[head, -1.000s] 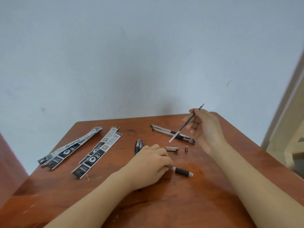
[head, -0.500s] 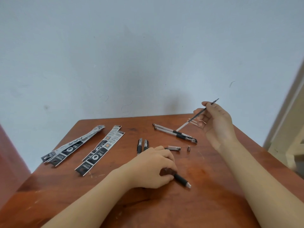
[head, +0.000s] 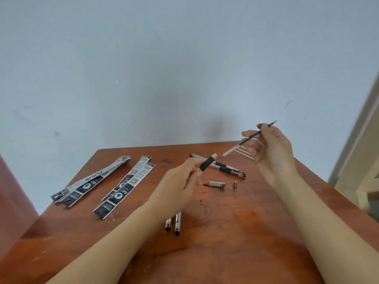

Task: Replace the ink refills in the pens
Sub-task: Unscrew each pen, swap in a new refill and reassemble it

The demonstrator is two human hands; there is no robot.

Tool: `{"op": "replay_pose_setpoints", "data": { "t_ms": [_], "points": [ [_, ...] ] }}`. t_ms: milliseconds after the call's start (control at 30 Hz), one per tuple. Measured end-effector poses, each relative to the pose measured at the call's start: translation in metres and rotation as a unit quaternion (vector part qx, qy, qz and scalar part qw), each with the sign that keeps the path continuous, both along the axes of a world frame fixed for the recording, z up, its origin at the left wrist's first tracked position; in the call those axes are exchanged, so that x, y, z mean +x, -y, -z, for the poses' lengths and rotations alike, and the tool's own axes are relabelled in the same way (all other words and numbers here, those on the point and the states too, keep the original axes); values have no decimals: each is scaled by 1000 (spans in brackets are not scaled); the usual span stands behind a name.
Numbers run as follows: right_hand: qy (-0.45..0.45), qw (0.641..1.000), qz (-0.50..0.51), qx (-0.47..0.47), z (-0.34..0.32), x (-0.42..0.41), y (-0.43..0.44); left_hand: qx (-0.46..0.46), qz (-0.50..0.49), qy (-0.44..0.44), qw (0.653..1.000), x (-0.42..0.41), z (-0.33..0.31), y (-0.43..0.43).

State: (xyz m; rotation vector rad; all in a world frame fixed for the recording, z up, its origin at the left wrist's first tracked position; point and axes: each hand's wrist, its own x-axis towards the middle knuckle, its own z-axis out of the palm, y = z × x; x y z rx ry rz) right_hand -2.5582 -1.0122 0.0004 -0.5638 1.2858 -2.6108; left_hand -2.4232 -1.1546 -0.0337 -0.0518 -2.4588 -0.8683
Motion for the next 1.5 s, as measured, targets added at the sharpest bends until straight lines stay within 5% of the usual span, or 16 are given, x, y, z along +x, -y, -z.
{"op": "replay_pose_setpoints", "data": {
  "t_ms": [833,1500],
  "points": [
    [-28,999,-20,-4,-1,11,5,17,-13,11,1000,-2,4,1],
    [-132,954,-170,207,10,15,8,32,-17,-17,999,0,-1,3]
  ]
}}
